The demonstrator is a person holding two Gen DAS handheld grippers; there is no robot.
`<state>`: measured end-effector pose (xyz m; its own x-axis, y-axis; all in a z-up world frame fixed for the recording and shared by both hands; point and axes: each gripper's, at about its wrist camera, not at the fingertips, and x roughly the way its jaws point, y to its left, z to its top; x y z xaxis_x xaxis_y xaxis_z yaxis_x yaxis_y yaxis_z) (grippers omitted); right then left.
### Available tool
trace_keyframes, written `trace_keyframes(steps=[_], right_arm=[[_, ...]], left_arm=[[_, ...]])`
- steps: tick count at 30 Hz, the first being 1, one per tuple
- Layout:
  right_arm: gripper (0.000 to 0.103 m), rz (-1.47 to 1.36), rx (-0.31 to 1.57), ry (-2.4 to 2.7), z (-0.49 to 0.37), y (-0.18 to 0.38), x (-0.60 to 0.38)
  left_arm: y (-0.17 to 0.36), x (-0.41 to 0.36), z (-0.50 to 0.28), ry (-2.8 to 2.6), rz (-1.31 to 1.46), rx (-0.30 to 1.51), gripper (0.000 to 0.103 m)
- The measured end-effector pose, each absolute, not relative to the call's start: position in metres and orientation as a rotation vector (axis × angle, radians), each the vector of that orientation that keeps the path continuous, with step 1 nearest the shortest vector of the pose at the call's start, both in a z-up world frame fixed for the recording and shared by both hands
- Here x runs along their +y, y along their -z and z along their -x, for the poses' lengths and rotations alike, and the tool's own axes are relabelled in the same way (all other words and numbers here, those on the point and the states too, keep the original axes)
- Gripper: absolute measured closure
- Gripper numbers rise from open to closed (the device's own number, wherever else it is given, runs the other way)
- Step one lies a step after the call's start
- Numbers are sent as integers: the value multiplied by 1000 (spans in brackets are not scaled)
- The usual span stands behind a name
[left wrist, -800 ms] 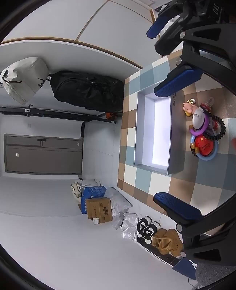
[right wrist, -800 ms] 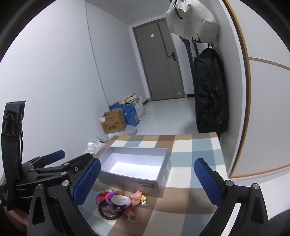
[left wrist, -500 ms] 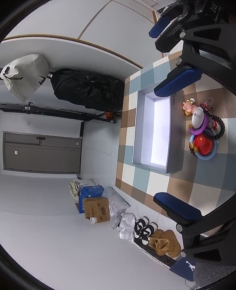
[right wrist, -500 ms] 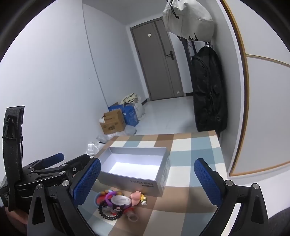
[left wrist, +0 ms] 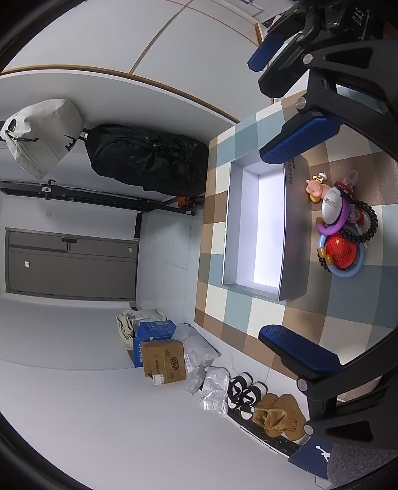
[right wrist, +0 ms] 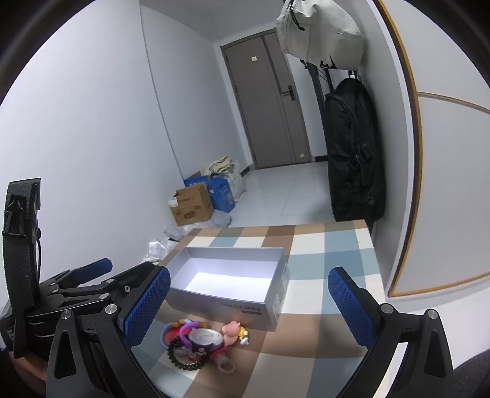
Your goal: Organize jewelry
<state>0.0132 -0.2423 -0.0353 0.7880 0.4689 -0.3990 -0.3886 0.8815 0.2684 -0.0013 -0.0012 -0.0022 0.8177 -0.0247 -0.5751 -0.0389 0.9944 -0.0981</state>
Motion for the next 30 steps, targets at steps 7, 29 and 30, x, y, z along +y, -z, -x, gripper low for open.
trace_keyframes(steps=[7, 29, 30], right_arm=[[0, -176, 479, -473, -14, 37, -244], [0, -175, 478, -472, -14, 37, -245], [0, -174, 477, -472, -14, 37, -245]], left_arm=[[3, -2, 2, 1, 107, 615, 1], [3, -5, 3, 8, 83, 613, 1], [3, -5, 3, 8, 85, 613, 1]])
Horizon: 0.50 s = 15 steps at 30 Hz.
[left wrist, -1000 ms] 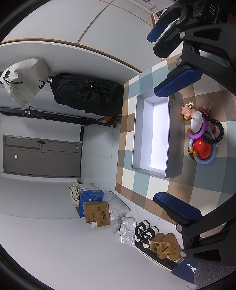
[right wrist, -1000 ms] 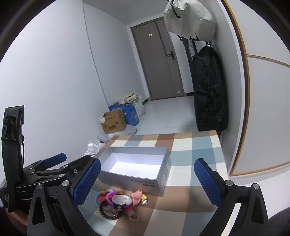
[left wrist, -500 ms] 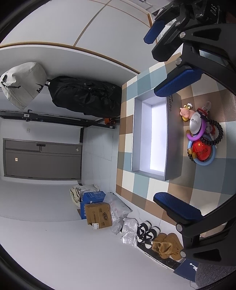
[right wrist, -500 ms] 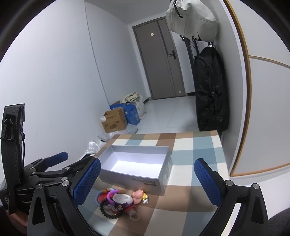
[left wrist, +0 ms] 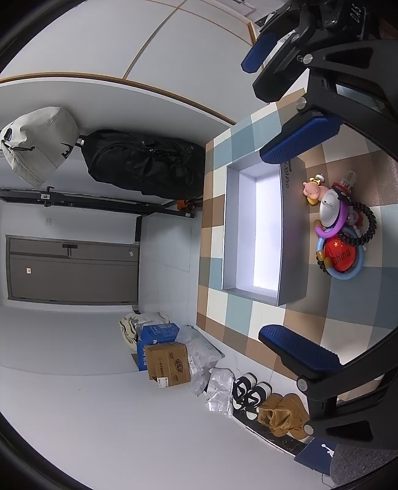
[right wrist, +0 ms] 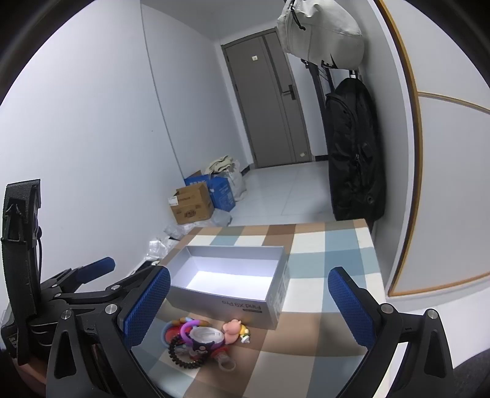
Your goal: Organize jewelry
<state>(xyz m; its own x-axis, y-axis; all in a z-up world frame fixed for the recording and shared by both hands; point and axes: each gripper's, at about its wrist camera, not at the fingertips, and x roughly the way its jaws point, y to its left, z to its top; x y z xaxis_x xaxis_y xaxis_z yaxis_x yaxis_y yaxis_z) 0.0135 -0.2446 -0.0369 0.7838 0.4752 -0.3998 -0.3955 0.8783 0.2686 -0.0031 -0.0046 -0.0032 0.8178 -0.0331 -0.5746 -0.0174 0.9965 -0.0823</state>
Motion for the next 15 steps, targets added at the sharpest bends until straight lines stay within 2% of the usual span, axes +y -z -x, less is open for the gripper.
trace_keyframes(steps=[15], right_arm=[[0, -175, 479, -473, -14, 37, -245]], left_arm=[[5, -5, 1, 10, 93, 618, 1]])
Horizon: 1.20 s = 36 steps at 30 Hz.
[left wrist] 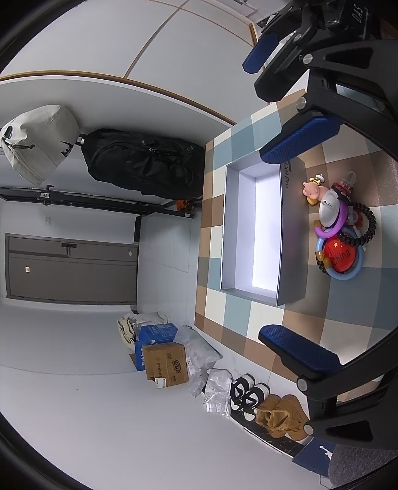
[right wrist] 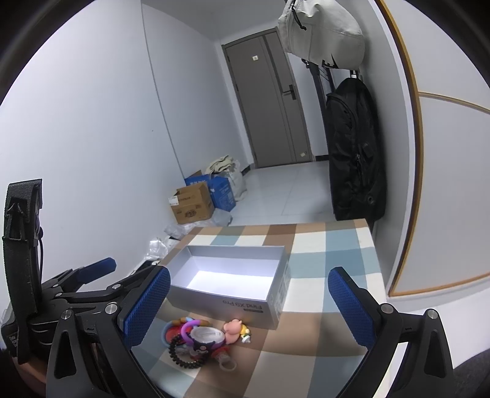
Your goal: Organize jewelry
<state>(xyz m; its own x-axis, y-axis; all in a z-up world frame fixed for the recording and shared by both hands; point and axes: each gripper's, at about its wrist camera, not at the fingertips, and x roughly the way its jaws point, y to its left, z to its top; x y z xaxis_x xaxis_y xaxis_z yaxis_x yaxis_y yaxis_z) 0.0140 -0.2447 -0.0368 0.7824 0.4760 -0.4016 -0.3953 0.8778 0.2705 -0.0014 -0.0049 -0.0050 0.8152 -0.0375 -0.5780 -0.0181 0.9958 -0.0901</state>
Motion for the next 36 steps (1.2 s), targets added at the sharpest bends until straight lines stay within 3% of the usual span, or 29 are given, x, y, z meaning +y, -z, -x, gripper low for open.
trace_keyframes(steps=[18, 27, 33, 36], right_arm=[[0, -192, 541, -488, -20, 41, -241], [5, -227, 687, -540, -36, 58, -239], [12, -257, 754, -545, -48, 69, -239], [14, -270, 775, -545, -52, 73, -239]], left_arm=[[13, 4, -5, 50, 133, 677, 1], [38, 32, -13, 117, 251, 840, 1], [58, 23, -9, 197, 229, 979, 13], [63, 14, -6, 228, 184, 1020, 25]])
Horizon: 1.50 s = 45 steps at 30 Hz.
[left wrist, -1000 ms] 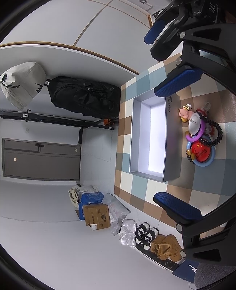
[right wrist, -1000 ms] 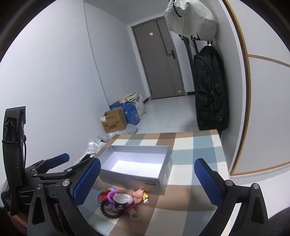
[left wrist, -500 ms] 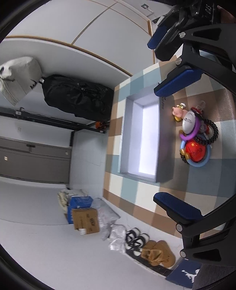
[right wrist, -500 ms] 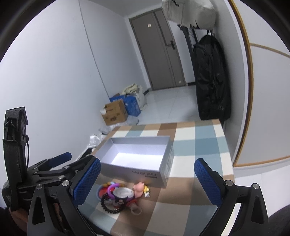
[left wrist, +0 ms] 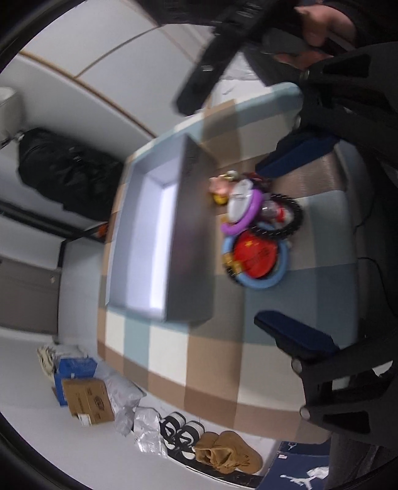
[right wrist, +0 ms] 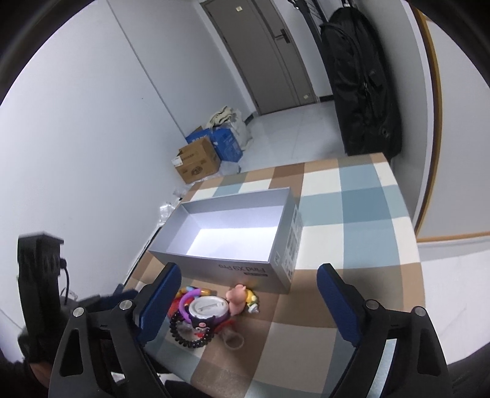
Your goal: Organize jewelry
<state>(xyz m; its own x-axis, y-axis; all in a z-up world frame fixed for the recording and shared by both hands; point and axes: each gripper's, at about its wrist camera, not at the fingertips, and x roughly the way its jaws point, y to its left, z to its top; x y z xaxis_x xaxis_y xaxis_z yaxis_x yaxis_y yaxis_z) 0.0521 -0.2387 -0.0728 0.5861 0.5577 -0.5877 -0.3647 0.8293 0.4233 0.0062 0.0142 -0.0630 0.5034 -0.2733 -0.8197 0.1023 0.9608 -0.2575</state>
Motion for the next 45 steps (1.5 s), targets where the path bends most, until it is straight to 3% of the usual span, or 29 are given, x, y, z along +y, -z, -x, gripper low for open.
trace_keyframes(steps=[5, 7, 16, 20, 32, 45], right_arm=[[22, -278, 805, -564, -58, 77, -236], [26, -270, 818, -571, -59, 79, -233], [26, -315, 843, -584, -64, 82, -238], [26, -322, 844, -591, -63, 81, -239], [26, -323, 843, -593, -60, 80, -240], [26, -301, 884, -602, -59, 86, -233]], left_arm=[[68, 8, -6, 250, 179, 1076, 39], [72, 11, -8, 260, 200, 1103, 53], [72, 15, -5, 240, 216, 1100, 86], [77, 19, -10, 243, 253, 1101, 95], [57, 13, -7, 257, 196, 1019, 98], [39, 38, -21, 209, 331, 934, 98]])
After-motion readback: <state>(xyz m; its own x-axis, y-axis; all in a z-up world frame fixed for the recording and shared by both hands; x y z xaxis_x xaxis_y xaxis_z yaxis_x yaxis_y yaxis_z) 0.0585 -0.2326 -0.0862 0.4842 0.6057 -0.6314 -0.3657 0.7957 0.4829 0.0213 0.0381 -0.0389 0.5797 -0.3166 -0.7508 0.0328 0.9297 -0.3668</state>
